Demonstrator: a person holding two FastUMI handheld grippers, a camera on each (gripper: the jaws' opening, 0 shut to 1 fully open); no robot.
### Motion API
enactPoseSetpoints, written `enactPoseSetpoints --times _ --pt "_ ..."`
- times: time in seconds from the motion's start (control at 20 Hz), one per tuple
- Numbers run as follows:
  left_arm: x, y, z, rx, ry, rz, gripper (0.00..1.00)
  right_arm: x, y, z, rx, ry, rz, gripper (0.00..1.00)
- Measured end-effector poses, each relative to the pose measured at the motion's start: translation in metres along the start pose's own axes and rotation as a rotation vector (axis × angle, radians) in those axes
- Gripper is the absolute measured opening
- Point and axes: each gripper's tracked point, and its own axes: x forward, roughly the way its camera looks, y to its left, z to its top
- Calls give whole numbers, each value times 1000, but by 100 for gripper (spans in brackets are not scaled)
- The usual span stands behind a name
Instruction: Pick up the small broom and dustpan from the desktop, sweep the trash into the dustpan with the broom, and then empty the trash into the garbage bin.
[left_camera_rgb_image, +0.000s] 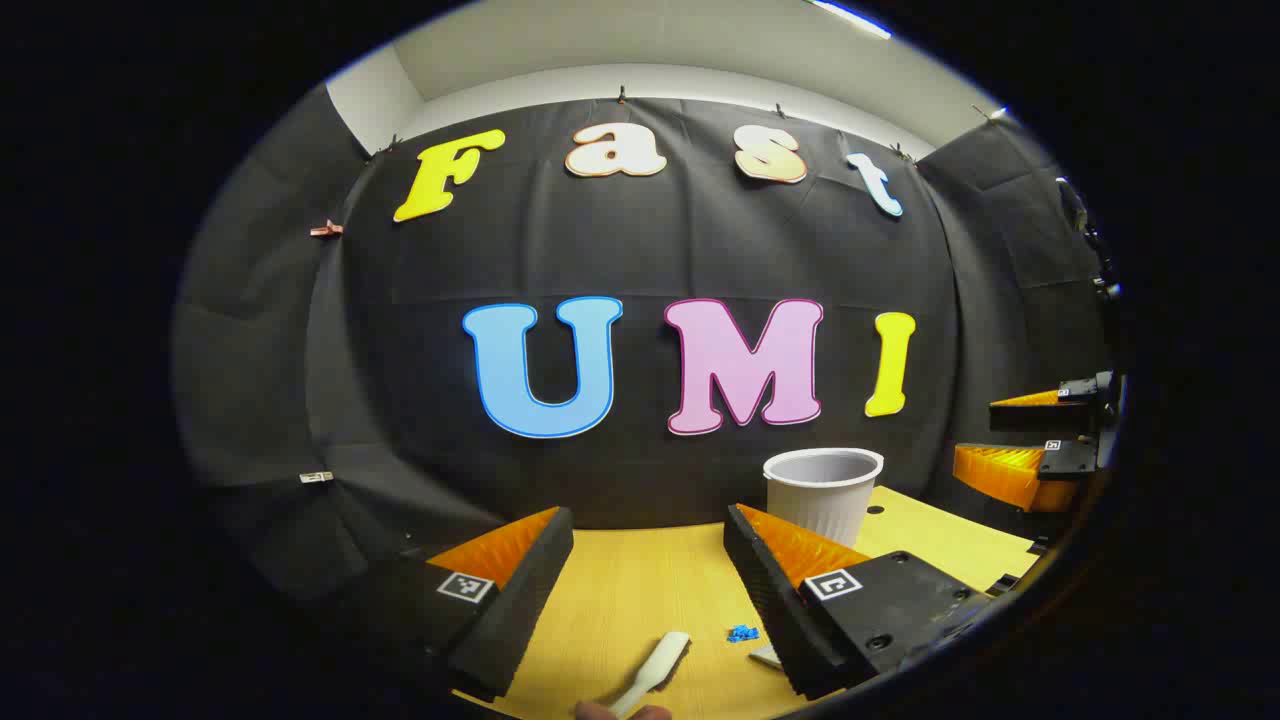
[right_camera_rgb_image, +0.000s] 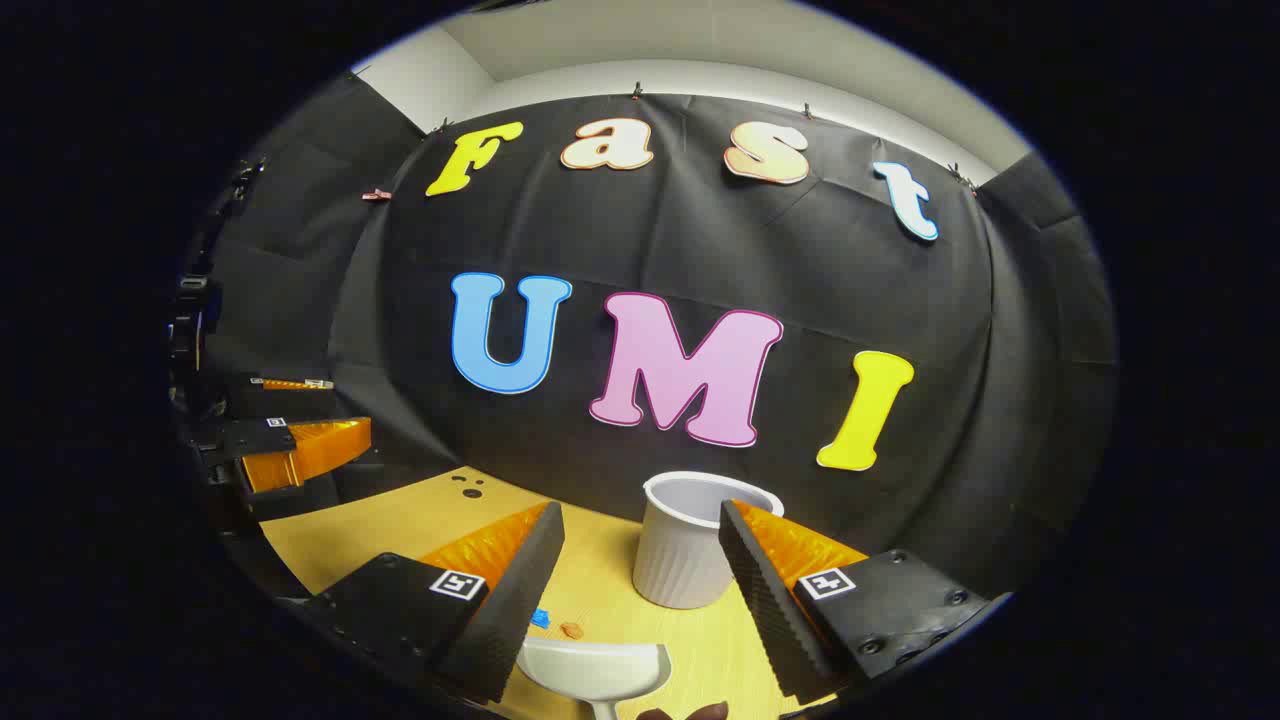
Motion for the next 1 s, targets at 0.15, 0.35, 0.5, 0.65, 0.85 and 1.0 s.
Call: enactPoseSetpoints --times 0.15,0.35,0.5,0.65,0.85,1.0 --pt "-2 -4 -2 3 11 -12 97 -1 1 -2 6 6 -4 98" --pt "-2 -3 -4 8 13 -15 97 -1 3 -2 13 5 -6 98" --pt "0 -3 -9 7 23 -16 97 0 4 -5 15 15 -3 98" --pt "2 0 -11 11 27 -12 97 1 8 -8 20 27 3 98" --pt "4 5 -15 20 33 -9 97 1 15 -24 11 95 39 98" --pt "5 9 -24 21 45 -8 97 -10 23 -55 37 242 102 98"
